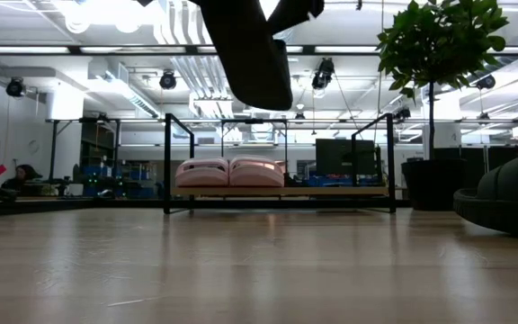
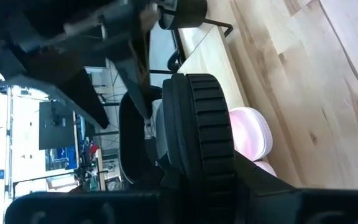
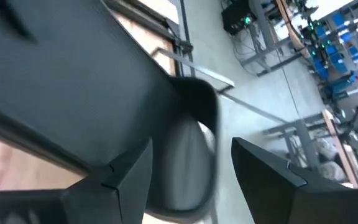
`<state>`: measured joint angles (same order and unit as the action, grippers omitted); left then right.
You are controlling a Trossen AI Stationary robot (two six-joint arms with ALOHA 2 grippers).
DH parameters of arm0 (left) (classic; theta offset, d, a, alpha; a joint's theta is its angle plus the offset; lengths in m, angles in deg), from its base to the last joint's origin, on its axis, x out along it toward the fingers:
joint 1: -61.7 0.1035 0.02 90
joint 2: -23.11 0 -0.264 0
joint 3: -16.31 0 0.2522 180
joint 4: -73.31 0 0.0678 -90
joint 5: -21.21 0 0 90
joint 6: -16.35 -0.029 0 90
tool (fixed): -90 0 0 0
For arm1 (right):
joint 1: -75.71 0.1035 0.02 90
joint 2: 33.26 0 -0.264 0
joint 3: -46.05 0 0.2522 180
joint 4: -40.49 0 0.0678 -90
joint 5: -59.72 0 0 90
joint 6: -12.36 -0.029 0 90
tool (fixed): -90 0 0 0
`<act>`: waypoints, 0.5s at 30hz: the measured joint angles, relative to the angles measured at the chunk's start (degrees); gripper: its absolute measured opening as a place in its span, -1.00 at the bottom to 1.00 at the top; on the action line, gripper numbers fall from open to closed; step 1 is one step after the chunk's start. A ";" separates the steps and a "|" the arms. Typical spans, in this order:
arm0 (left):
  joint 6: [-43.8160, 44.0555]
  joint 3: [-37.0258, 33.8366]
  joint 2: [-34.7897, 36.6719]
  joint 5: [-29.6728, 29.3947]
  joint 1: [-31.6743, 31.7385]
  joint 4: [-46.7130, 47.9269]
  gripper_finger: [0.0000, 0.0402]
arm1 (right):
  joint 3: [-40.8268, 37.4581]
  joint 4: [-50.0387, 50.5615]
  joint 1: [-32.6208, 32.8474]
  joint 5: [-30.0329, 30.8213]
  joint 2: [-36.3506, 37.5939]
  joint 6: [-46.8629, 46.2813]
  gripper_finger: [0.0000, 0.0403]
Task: Pick and place slides into the shelf
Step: Put the left black slides on the shelf
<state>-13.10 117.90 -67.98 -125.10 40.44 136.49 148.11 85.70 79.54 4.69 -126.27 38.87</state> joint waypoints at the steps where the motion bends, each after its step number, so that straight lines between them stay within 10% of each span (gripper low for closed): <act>1: 0.00 0.00 0.00 0.02 -0.04 0.06 -0.80 | 0.12 0.44 -0.49 0.11 -0.34 0.45 0.04; 15: -4.53 0.01 0.00 -2.47 -0.11 -1.50 -0.80 | 0.51 0.91 -5.79 -1.18 -0.83 1.44 0.04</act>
<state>-17.63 117.91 -67.98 -127.58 40.33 134.99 148.62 86.60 73.74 3.51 -127.10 40.32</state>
